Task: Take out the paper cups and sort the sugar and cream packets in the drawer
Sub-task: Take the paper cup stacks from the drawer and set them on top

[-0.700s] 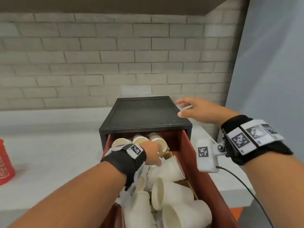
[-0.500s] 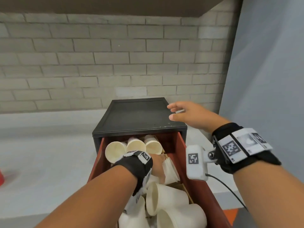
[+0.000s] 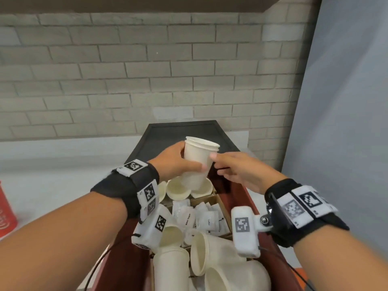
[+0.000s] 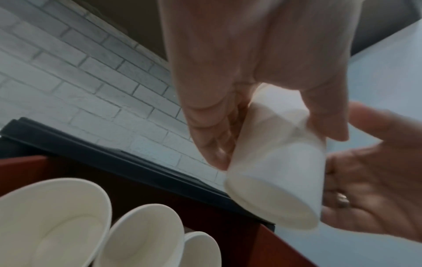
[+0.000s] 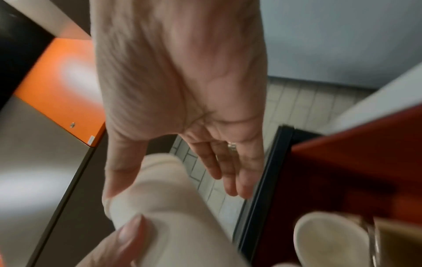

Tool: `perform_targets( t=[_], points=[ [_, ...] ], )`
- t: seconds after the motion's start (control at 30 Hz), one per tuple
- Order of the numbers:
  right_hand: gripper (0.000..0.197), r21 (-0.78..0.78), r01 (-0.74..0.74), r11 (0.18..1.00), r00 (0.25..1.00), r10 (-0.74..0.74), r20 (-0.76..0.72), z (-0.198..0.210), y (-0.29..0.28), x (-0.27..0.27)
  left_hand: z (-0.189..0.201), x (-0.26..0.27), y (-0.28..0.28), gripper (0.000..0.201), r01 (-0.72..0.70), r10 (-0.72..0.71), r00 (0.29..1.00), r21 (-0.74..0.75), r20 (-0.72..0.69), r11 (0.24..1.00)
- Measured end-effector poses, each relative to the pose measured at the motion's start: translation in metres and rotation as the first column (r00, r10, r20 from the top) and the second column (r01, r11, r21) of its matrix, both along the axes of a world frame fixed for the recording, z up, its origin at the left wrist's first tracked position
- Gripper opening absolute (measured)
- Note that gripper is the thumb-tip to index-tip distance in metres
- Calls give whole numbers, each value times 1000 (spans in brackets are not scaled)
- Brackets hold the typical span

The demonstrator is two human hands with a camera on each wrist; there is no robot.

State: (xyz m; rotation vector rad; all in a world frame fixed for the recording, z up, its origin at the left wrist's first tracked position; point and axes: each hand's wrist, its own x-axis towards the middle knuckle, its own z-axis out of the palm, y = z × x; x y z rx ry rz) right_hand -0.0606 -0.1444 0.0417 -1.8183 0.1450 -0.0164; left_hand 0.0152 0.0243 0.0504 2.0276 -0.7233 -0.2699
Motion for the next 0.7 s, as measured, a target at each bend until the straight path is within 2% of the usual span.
perform_targets(
  t=[0.07,0.13,0.17,0.23,0.27,0.33,0.4,0.43,0.5,0.57,0.63,0.7],
  points=[
    [23,109,-109,988,994,106,34,-2,12,5,1,-9,4,49,74,-74,997,-7,-5,997],
    [31,126,-142,982,985,127,120,-5,18,12,-3,-11,10,46,108,-108,994,39,0,993],
    [34,124,-119,985,983,99,158,-5,19,14,-5,-9,14,45,113,-116,993,103,23,988],
    [33,121,-55,991,978,30,204,-4,16,17,-14,-3,21,49,74,-112,990,345,91,936],
    [31,115,-38,993,975,12,220,-3,13,17,-20,1,23,53,27,-111,984,504,137,863],
    [28,87,-20,996,971,-1,240,-2,7,16,-29,3,22,54,-58,-155,967,768,202,637],
    [31,70,4,998,969,-21,245,-1,2,16,-40,1,16,52,-80,-210,962,914,175,398],
    [33,63,12,998,969,-27,244,-1,1,16,-46,1,12,50,-65,-234,961,942,148,330],
    [29,44,5,999,967,-16,254,-3,-1,16,-58,5,7,51,-58,-255,958,963,128,265],
    [26,33,-4,999,966,-5,258,-4,-3,16,-73,13,5,52,-87,-256,954,964,153,250],
    [26,34,-4,999,966,-4,257,-4,-4,16,-83,14,11,50,-101,-266,953,978,147,181],
    [27,35,-4,999,967,-5,257,-4,-6,16,-110,35,10,50,-107,-289,943,973,165,205]
  ],
)
